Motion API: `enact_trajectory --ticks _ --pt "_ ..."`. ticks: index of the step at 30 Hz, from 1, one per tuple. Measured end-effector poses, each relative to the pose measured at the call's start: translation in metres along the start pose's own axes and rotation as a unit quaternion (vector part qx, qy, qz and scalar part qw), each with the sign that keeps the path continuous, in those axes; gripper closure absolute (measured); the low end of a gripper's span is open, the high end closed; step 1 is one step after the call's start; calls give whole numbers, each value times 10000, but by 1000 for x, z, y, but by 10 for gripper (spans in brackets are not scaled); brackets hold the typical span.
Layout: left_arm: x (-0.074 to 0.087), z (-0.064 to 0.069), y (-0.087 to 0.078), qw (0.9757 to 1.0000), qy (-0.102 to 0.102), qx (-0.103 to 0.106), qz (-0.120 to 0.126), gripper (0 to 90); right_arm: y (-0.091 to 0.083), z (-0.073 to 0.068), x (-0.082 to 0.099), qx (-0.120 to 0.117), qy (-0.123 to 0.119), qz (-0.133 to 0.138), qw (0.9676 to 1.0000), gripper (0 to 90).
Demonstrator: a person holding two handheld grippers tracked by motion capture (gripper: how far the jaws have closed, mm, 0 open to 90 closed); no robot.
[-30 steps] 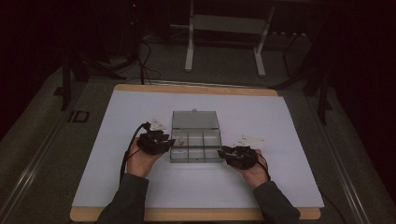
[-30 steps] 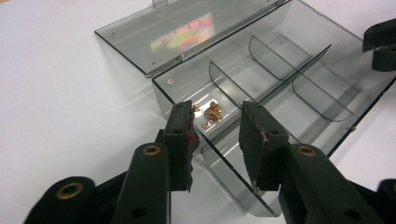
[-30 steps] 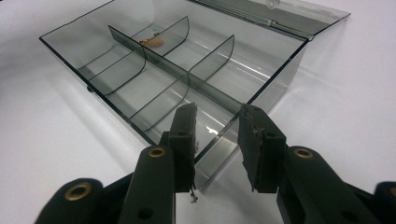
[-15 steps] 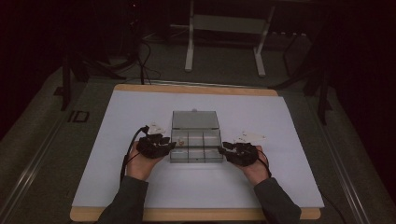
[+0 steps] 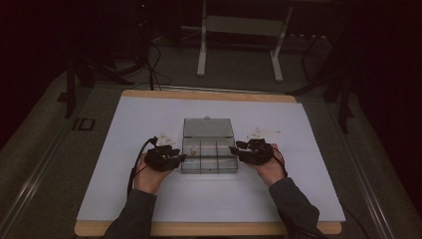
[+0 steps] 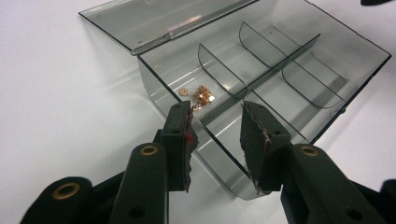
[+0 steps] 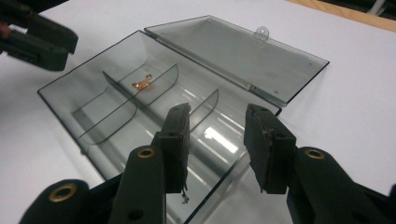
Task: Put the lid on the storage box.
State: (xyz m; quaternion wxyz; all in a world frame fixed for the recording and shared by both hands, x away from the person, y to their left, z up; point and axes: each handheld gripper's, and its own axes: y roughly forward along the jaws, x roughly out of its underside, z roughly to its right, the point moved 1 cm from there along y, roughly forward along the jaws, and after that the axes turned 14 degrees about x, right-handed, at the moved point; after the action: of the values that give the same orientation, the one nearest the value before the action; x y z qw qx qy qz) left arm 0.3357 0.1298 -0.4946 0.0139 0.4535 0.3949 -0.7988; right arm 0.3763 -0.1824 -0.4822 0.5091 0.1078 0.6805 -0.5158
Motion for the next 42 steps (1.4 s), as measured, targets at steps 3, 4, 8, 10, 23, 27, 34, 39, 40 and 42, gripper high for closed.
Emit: enact_trajectory --ticks 3,4,8,10,23,27,34,39,40,42 --pt "1 0 1 10000 -8 15 -22 640 6 4 -5 -1 69 -36 10000 598" --pt "1 -1 2 10000 -10 24 -42 639 11 6 -8 4 122 -63 9999 595" --pt "2 -1 4 10000 -32 31 -60 638 20 10 -13 -14 223 -110 9997 591" --pt "2 -1 4 10000 -34 37 -82 637 24 12 -15 -11 252 -132 9996 585" --pt "3 -1 7 9999 -14 71 -143 635 50 29 -25 50 700 -333 9970 554" --pt "3 -1 8 9999 -31 79 -136 635 57 31 -28 114 694 -387 9968 552" --pt "4 -1 9 9998 -3 82 -198 635 69 37 -31 171 774 -554 9953 534" --pt "3 0 9 9998 14 85 -194 639 78 40 -32 132 935 -682 9932 507" --pt "4 0 9 9998 19 83 -200 639 80 40 -32 117 974 -706 9927 503" --pt "4 0 10 9997 21 84 -227 641 83 41 -32 103 1013 -748 9920 494"
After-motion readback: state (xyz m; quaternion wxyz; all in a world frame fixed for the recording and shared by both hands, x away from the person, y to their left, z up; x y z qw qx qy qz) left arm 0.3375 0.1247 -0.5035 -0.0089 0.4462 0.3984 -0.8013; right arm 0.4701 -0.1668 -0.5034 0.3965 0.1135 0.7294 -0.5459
